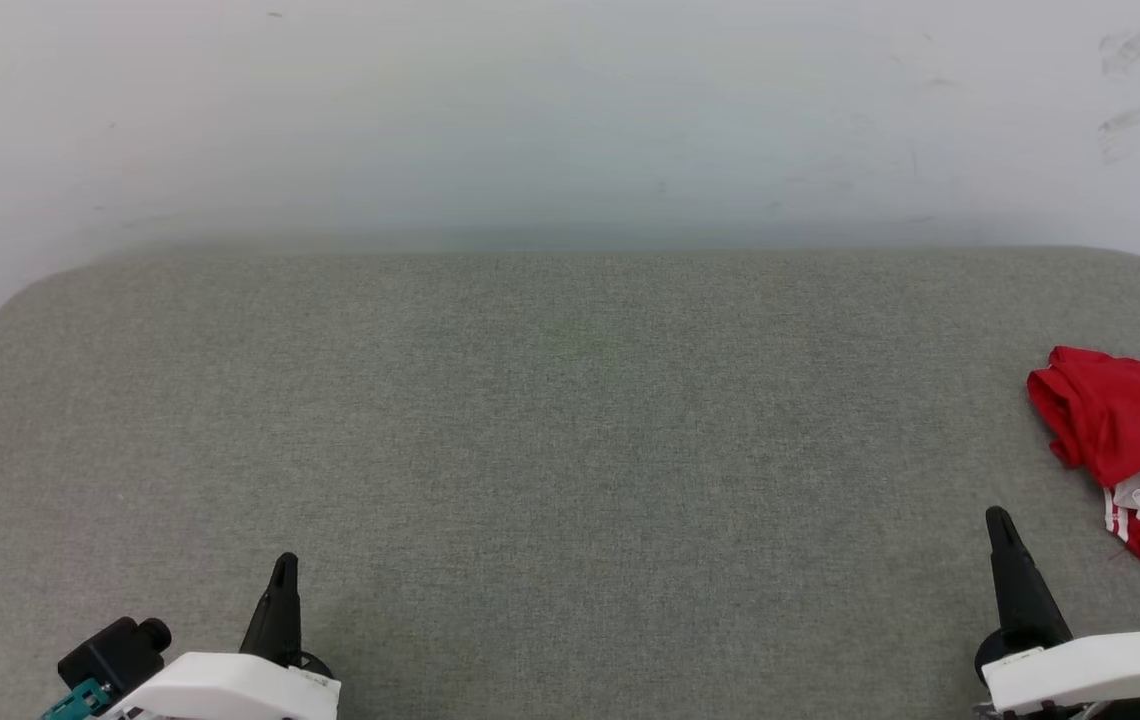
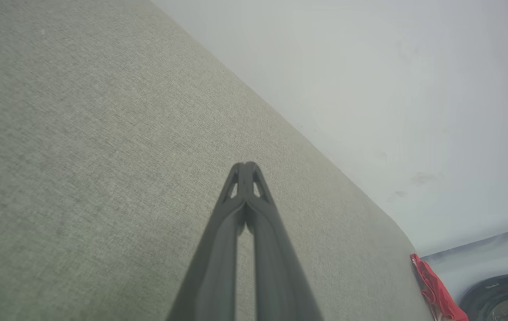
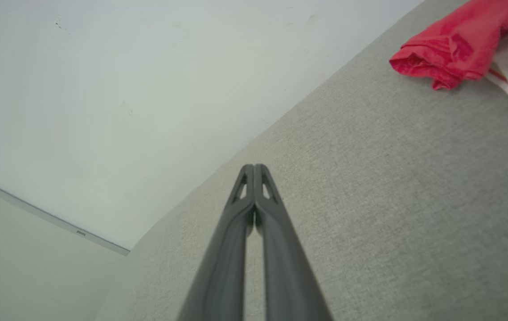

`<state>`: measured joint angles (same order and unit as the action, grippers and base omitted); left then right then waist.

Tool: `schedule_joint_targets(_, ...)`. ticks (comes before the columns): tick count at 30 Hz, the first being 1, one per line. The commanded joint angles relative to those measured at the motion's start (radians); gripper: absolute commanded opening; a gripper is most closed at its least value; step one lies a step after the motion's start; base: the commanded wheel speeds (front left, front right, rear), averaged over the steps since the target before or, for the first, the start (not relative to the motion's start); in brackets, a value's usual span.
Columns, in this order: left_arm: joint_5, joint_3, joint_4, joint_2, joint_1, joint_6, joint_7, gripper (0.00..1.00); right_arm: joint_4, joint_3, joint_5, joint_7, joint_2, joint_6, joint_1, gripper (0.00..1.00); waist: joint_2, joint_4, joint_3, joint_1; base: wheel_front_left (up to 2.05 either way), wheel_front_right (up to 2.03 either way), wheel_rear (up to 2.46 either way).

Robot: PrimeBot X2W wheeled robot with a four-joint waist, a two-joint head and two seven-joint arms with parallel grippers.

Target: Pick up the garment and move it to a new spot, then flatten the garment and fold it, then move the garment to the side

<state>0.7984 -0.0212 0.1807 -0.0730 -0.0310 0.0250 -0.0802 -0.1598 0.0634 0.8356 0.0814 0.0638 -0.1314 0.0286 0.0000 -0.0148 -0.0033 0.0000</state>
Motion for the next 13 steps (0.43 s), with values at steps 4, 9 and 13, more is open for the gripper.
schedule_joint_targets(4,0.078,-0.013,-0.004,0.002,0.035,0.013,0.02,0.0,0.002,0.004,0.079,-0.016,0.009,0.0,-0.036,0.0,0.0,0.001,0.0,0.0,0.0,0.0,0.0)
schedule_joint_targets(9,0.142,-0.021,0.002,0.003,0.046,0.021,0.035,0.0,-0.006,0.006,0.142,-0.03,0.009,0.0,-0.045,0.0,0.0,0.002,0.001,0.0,0.0,0.0,0.0)
schedule_joint_targets(13,0.192,-0.027,0.007,0.005,0.053,0.028,0.048,0.0,-0.012,0.007,0.19,-0.04,0.009,0.0,-0.052,0.0,0.0,0.003,0.001,0.0,0.0,0.0,0.0)
